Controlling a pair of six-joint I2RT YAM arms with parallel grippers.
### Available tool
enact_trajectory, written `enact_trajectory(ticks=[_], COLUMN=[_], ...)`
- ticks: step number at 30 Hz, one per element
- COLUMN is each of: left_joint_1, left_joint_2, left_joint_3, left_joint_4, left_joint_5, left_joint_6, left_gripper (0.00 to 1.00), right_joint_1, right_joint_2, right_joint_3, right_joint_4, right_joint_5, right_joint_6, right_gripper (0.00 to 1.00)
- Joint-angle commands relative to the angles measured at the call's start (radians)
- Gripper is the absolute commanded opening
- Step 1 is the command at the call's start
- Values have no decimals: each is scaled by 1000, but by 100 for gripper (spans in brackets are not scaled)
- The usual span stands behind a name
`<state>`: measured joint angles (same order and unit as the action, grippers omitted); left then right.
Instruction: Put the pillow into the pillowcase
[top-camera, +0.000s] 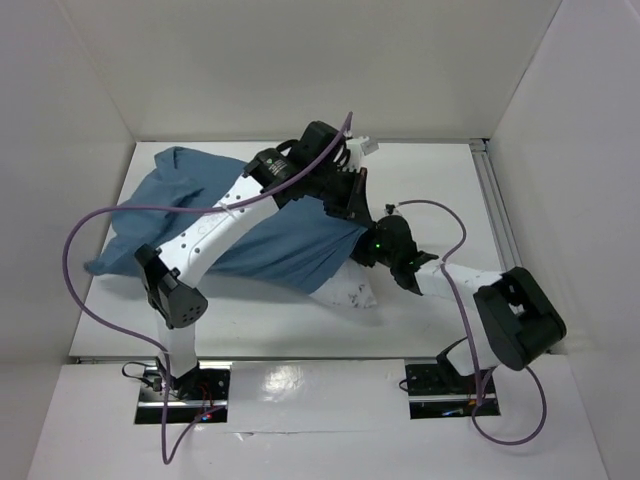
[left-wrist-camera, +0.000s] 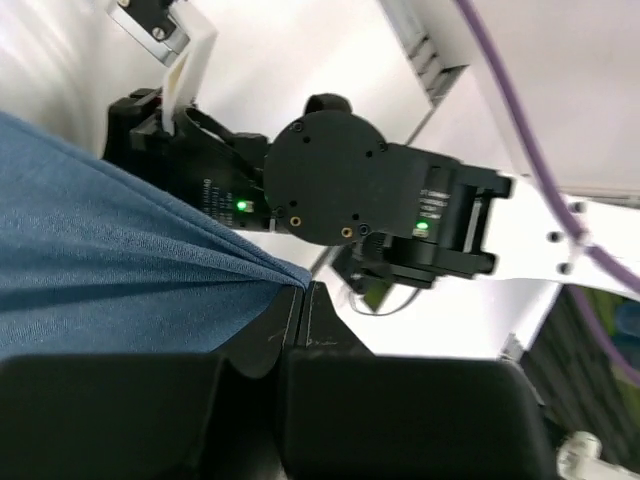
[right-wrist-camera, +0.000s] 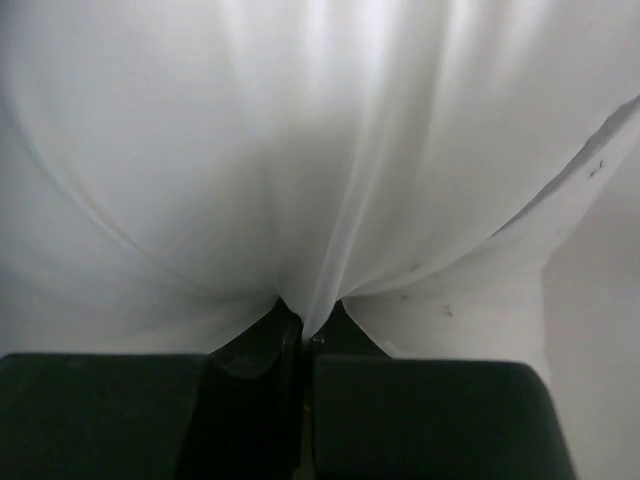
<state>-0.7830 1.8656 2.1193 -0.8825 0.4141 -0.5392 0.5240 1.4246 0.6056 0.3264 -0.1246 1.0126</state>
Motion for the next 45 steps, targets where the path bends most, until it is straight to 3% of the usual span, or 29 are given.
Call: enact_trajectory(ticks=[1,6,8,12,13,14,17,18,20,21,27,32,35,38,39,40,41,42,43,45], left_joint_1=[-41,100,111,100,100,100,100,100,100,100,100,100,91,91,91,91,91,91,91,74], left_joint_2=[-83,55,156,187,196,196,233,233,242,242,242,193,181,147,124,110,98,83,48,1], left_joint_3=[136,200,243,229,229,244,356,367,376,376,363,320,280,188,162,134,93,76,58,-14], left_joint_4=[333,297,266,238,219,188,91,91,82,82,103,138,139,139,123,114,99,77,26,-28], left_joint_5=[270,296,327,270,246,180,91,81,92,101,121,153,140,100,91,66,46,22,-54,-185], left_joint_6=[-100,-56,-56,-6,7,21,62,62,71,71,62,62,71,82,91,100,100,128,139,186], left_gripper=[0,0,0,0,3,14,18,15,1,0,0,0,0,0,4,19,51,67,75,86], right_joint_1=[24,33,42,42,56,71,160,186,231,244,283,376,387,351,293,262,234,181,153,85], right_joint_2=[-76,-286,-286,-175,-156,-139,-127,-127,-118,-118,-237,-395,-406,-327,-308,-291,-282,-282,-282,-292], right_joint_3=[20,-30,-55,-73,-73,-73,-128,-153,-185,-196,-205,-314,-339,-255,-228,-201,-173,-130,-107,-29], right_joint_4=[223,148,163,195,206,215,241,264,275,263,99,-7,22,22,22,1,-10,-10,-42,-160], right_joint_5=[-3,224,290,289,289,289,381,407,467,479,611,712,721,721,679,649,625,552,502,352], right_joint_6=[104,116,132,165,165,182,283,309,374,401,488,547,531,418,379,348,313,220,181,66], right_gripper=[0,0,0,0,0,0,0,0,0,0,0,0,0,0,0,0,0,0,2,49])
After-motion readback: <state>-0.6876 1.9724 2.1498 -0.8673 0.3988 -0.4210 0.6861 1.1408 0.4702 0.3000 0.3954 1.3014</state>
